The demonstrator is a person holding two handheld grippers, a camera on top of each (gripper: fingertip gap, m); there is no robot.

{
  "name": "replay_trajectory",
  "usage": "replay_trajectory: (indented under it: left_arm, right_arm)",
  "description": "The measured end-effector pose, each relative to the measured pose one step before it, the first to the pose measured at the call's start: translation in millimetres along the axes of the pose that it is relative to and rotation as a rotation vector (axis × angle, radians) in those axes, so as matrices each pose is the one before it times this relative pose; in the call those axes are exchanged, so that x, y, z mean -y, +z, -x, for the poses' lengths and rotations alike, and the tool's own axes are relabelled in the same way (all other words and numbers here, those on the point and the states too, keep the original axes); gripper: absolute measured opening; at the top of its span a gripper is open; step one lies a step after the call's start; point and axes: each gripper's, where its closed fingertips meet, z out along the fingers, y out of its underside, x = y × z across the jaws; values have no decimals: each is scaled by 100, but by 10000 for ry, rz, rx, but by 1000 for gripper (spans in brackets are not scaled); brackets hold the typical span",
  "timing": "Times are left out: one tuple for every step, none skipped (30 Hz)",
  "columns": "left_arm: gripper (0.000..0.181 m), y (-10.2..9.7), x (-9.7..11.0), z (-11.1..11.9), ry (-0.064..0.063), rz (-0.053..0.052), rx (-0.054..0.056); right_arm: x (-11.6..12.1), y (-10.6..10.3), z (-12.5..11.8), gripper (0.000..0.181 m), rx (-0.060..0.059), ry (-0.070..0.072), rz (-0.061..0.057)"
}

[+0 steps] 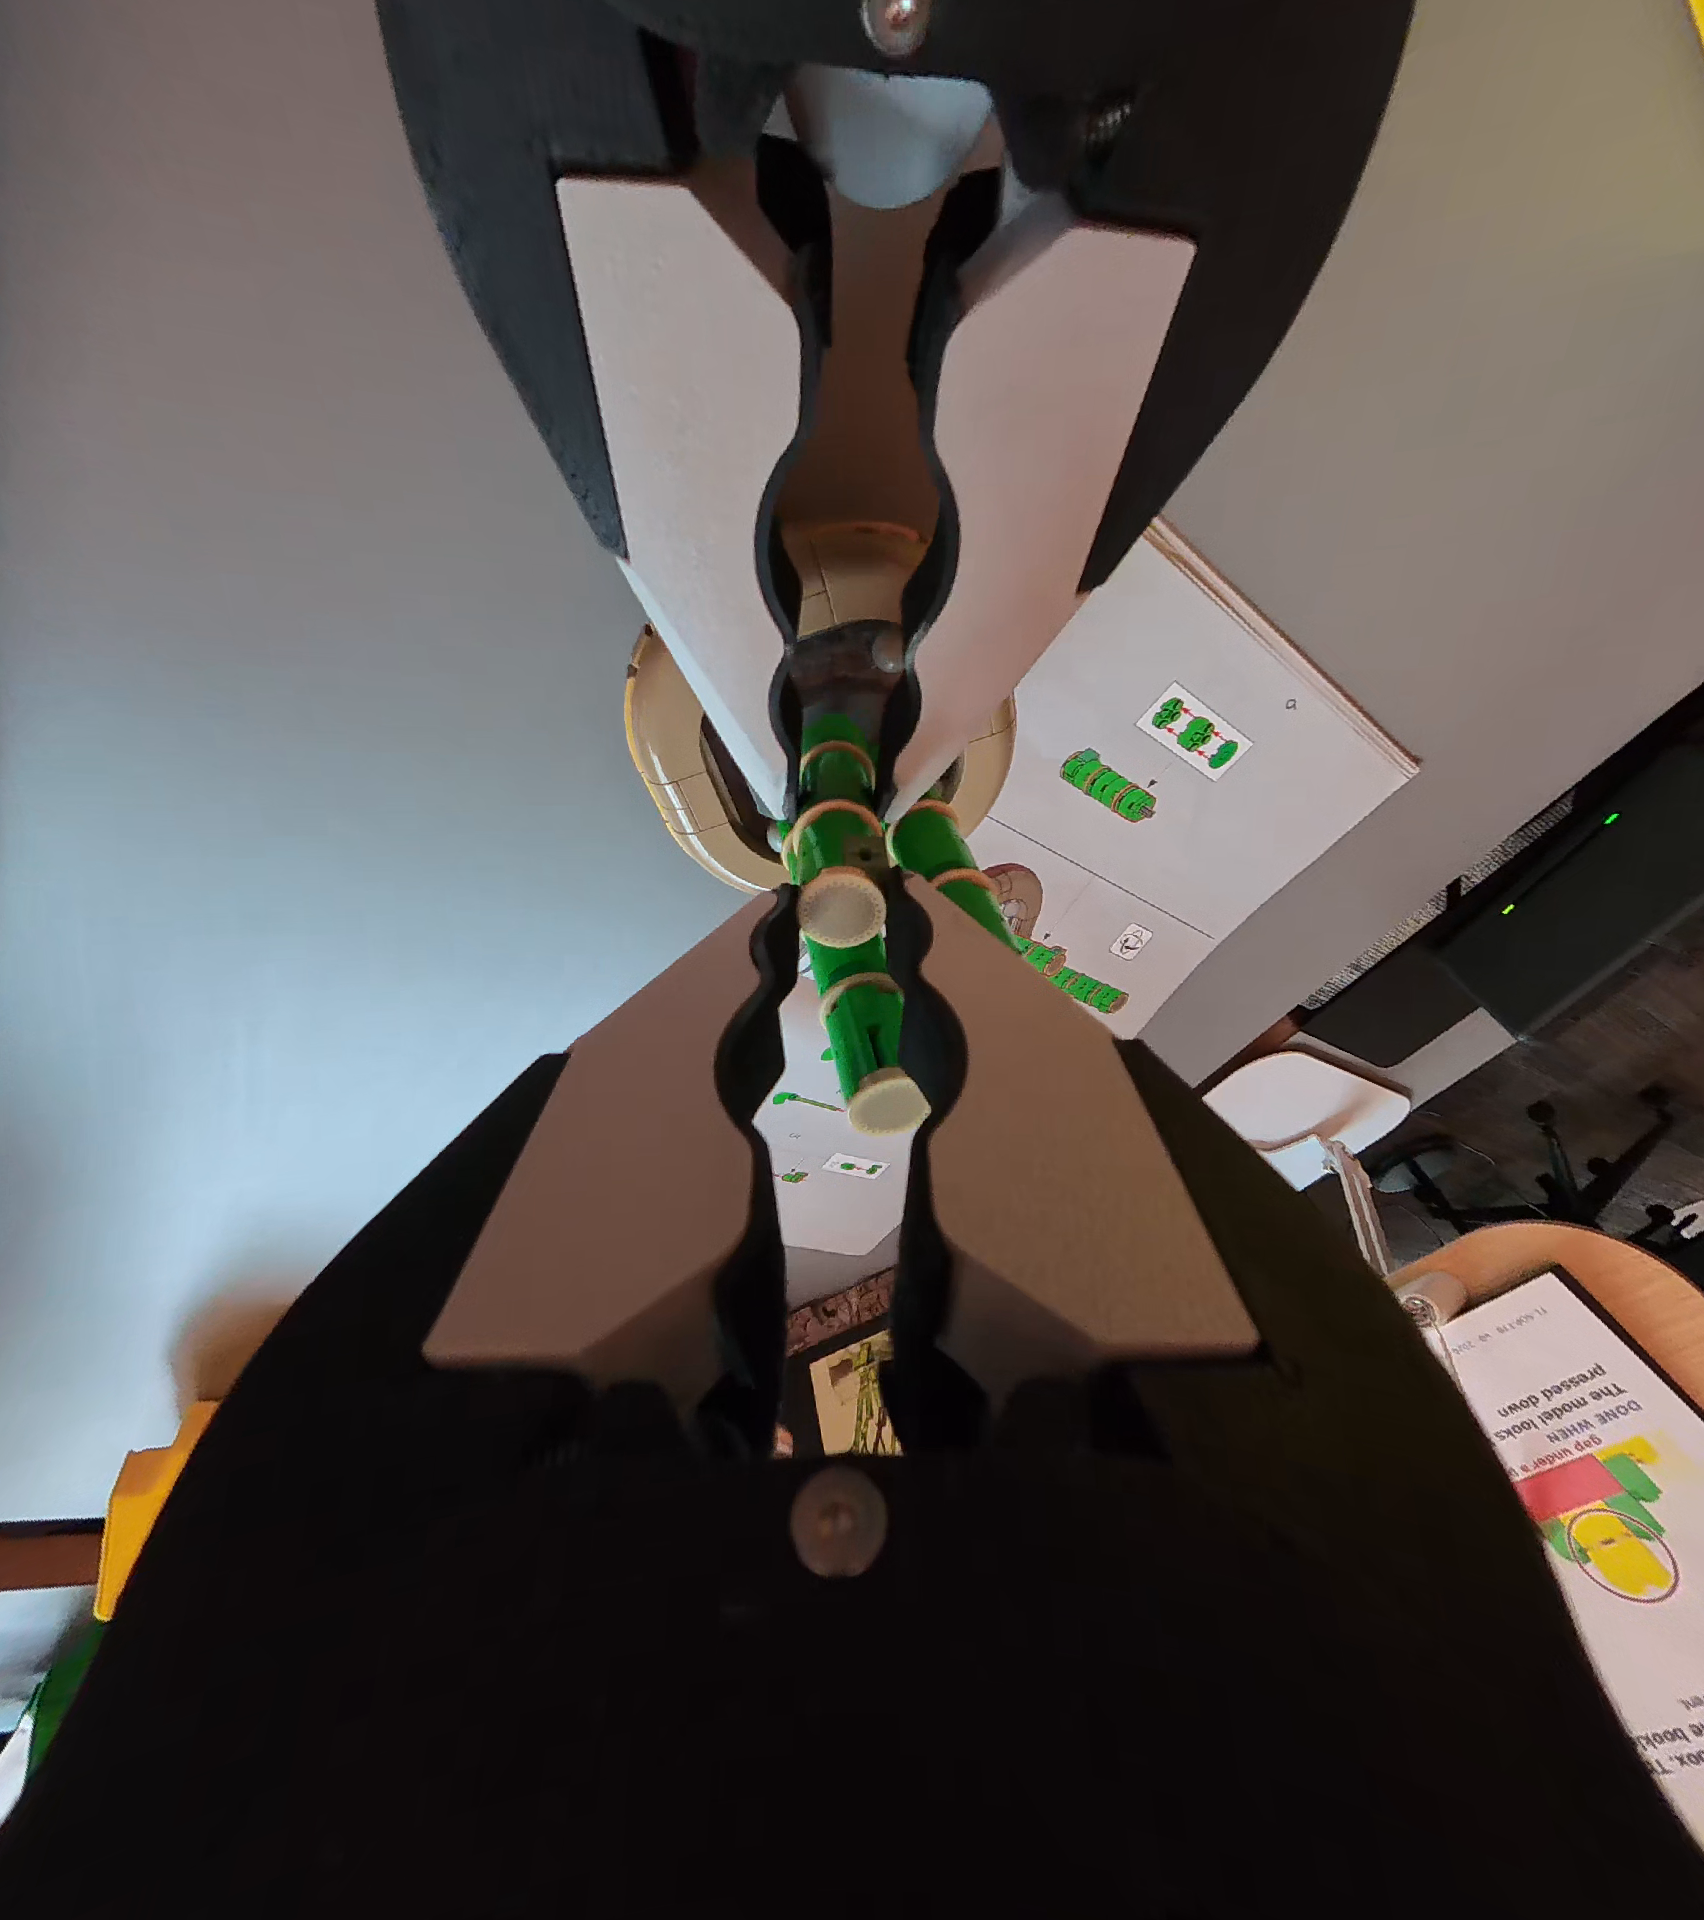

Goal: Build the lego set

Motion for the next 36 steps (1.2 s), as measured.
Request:
replay_trajectory:
  left_arm:
    - [14, -12, -13, -1, -5, 1, 5]
    - [14, -12, 3, -5, -17, 9, -8]
    - [14, -13, -15, 6, -17, 6, -1]
    - [14, -10, -8, -3, -27, 1, -3]
    - [14, -17, -8, 2, -36, 6, -5]
    - [14, -22, -3, 13, -43, 7, -6]
    - [14, -11, -9, 3, -36, 9, -1]
    - [14, -9, -3, -12, -29, 7, -5]
    - [14, -7, -12, -27, -45, 13, -14]
    - [14, -14, -11, -14, -46, 20, -5]
    - [14, -11, -5, -7, -19, 26, -1]
    - [13, -33, -12, -16, 10, 33, 5]
    - [14, -24, -7, 2, 41, 28, 23]
    - [14, -12, -10, 17, 43, 16, 35]
    - [14, 15, -7, 15, 28, 9, 36]
    - [14, 16, 9, 10, 16, 2, 27]
    - [14, 21, 3, 21, 8, -5, 21]
    - [14, 46, 16, 20, -2, -19, 25]
    - [14, 73, 16, 33, -18, -34, 24]
    - [14, 73, 12, 29, -8, -41, 14]
    - [14, 48, -9, 23, 14, -17, 12]
    - [14, 47, -47, 52, 19, 12, 24]
    - [16, 47, -61, 118, 14, 22, 68]
    - [20, 47, -102, 161, 11, 36, 88]
    - [23, 45, -118, 108, 13, 49, 54]
    - [25, 51, -118, -6, 27, 47, -13]
    - [25, 65, -86, -69, 34, 36, -49]
    - [25, 68, -52, -6, 30, 21, 12]
    - [24, 36, -1, 59, 30, -3, 48]
    - [22, 22, 33, -4, 24, -21, -11]
    - [20, 41, 32, -111, -10, -21, -86]
    - [16, 51, 41, -139, -32, -27, -101]
    - [14, 55, 38, -51, -7, -19, -27]
    - [14, 26, -5, -14, 47, 20, 7]
    - [14, 0, -5, -14, 40, 33, -17]
    - [14, -36, -5, -27, -19, 23, -39]
  right_arm:
    - [18, 0, -1, 16, 5, -10, -14]
    - [22, -3, 6, 16, 21, 11, -16]
    - [7, -1, -10, 16, 19, 10, -3]
    - [-13, 3, -9, 16, 23, 7, 20]
    - [6, -3, -5, 16, 18, 11, 20]
    - [43, -4, 1, 16, 21, 9, 14]
    - [27, -8, -17, 16, 10, -5, 19]
    - [7, -2, 0, 16, 16, -16, 35]
    - [-9, 9, 48, 16, 35, -23, 53]
    - [21, -8, -10, 16, -21, -35, 49]
    - [42, -12, 19, 16, -3, -37, 37]
    - [54, -6, 31, 16, -3, -19, 28]
    - [47, 1, -4, 16, -11, -15, 37]
    - [10, 4, -26, 16, -31, -23, 61]
    - [-43, 0, -39, 16, -36, -20, 86]
    - [-45, 11, -9, 16, -20, -21, 84]
    - [-60, 12, -27, 16, -23, -22, 68]
    - [-133, 17, -47, 16, -22, -12, 96]
    - [-155, 42, -40, 16, -16, -4, 89]
    - [-149, 36, -30, 16, -2, 1, 67]
    - [-116, 39, -58, 16, -25, -1, 46]
    - [-93, 39, -25, 16, -16, -9, 26]
    - [-105, 35, -14, 16, -5, 5, 35]
    - [-126, 55, -34, 16, -6, 14, 47]
    - [-70, 26, -28, 16, -2, 15, 11]
    - [54, -1, 6, 16, 16, 12, -57]
    - [1, 3, -8, 16, 11, 3, -17]
    - [-21, 8, -16, 16, 2, 5, 2]
    - [-3, 16, -29, 16, 0, 6, 2]
    - [-9, 15, -53, 16, -20, -2, 13]
    - [14, 16, -53, 16, -20, -3, 6]
    - [28, -3, 6, 16, 13, 3, -11]
    - [24, -2, 18, 16, 25, 3, -1]
    - [-42, 17, 27, 16, 22, -5, 33]
    - [27, -9, 38, 16, 25, -1, -19]
    - [53, -15, 61, 16, 38, 7, -30]
